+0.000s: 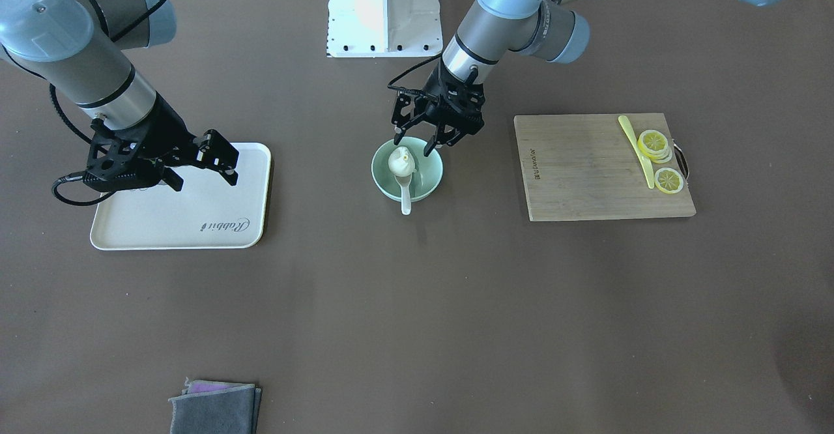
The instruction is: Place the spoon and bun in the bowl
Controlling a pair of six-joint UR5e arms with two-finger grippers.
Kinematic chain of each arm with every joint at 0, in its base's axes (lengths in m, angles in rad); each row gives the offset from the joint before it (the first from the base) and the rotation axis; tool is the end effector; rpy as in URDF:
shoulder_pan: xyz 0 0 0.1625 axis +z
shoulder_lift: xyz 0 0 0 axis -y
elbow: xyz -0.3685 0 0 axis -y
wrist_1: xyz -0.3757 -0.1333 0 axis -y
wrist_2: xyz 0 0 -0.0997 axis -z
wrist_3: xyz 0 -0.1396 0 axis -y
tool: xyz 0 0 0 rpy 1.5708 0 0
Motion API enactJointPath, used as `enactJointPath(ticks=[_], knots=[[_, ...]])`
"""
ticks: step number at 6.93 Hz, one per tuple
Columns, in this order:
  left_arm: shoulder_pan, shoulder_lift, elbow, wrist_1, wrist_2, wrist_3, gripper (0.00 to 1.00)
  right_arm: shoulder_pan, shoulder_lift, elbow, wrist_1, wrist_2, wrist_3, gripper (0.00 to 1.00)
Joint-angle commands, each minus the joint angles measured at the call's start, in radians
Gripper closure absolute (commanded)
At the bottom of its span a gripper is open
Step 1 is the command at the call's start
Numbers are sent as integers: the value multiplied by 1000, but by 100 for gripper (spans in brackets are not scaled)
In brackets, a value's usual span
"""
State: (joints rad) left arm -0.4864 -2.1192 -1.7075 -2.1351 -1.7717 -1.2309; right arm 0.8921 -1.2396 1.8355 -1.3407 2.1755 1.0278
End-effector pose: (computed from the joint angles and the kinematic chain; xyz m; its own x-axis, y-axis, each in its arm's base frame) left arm 0.5203 -0.3944 0.1879 0.3602 0.1791 -0.9155 0.1809 0.9494 0.2569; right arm -0.3239 -0.4875 0.3047 0.5596 0.0168 0.8286 -0.1037 0.9934 0.0500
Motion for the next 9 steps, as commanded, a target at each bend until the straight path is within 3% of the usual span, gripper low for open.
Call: enactJointPath(ticks=[1,2,3,4,5,6,7,9], knots=[[-52,37,-18,38,37,-1,2,127,-160,39,3,93,-236,0],[-101,69,-93,170,29,78,2,207,-237,31,-1,124,-458,0],[-171,73,-168,369,28,273,2,281,-289,9,-2,127,-583,0],[-257,105,-222,486,25,374,2,327,-320,-22,5,124,-676,0],[-355,219,-281,491,-26,439,2,347,-345,-77,15,121,-692,0],[-511,329,-294,477,-138,565,2,370,-345,-105,31,121,-703,0],[-688,426,-268,450,-243,735,2,408,-345,-119,22,116,-709,0],[-991,470,-117,463,-499,1004,2,499,-348,-136,-55,145,-822,0]])
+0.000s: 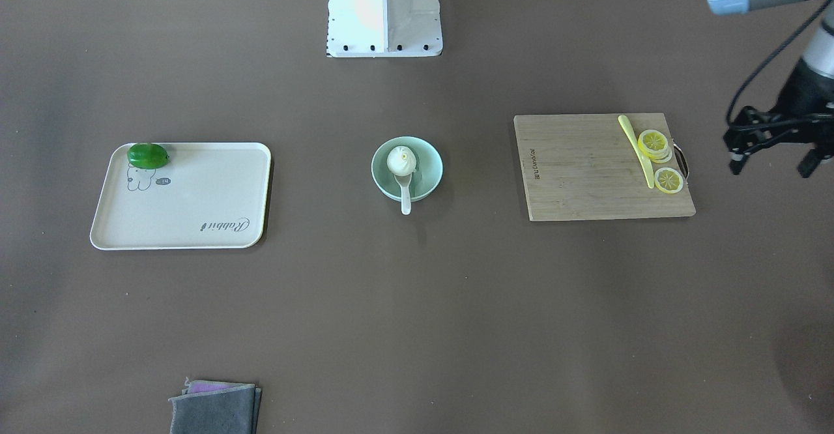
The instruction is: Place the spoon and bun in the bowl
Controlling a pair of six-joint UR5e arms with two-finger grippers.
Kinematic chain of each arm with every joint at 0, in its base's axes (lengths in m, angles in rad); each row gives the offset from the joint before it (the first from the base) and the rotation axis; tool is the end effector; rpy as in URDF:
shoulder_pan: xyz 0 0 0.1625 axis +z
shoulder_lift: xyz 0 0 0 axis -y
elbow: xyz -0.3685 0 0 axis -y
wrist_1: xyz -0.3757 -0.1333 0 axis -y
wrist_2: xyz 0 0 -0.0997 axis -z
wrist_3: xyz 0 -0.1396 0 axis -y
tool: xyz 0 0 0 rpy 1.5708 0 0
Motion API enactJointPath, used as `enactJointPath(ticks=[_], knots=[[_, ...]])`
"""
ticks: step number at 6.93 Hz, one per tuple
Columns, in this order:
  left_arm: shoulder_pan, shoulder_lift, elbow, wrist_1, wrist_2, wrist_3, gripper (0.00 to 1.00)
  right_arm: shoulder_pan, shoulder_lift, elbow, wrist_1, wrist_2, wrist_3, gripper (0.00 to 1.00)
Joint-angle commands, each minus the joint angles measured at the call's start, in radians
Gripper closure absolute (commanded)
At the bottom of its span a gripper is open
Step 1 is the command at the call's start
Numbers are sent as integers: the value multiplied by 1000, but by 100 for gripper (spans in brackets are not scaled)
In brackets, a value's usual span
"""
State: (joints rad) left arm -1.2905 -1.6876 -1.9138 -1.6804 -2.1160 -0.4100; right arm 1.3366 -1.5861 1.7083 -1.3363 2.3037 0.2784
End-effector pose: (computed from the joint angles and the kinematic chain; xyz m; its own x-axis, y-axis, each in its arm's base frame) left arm 0.0875 -0.5242 0.4085 0.7755 0.1407 -0.6155 0.0830 0.9437 0.3204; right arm -0.0765 -0.4926 0.5476 0.7027 -0.1338 0.6987 0.0253 0.9862 0.1634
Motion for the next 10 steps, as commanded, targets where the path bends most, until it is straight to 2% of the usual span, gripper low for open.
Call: enactJointPath(ticks=[1,2,6,7,8,10], knots=[[-264,70,183,8,-163,300,2,100,4,3,-164,26,-165,0],[-298,89,240,-7,-153,316,2,117,3,2,-226,19,-251,0],[-337,141,226,-51,-159,316,2,121,-35,-1,-239,37,-240,0],[-337,191,161,-59,-165,315,2,122,-38,-1,-239,33,-240,0],[-337,210,142,-62,-165,315,2,122,-35,-1,-244,33,-239,0],[-335,218,153,-59,-165,307,2,137,-32,8,-270,36,-239,0]])
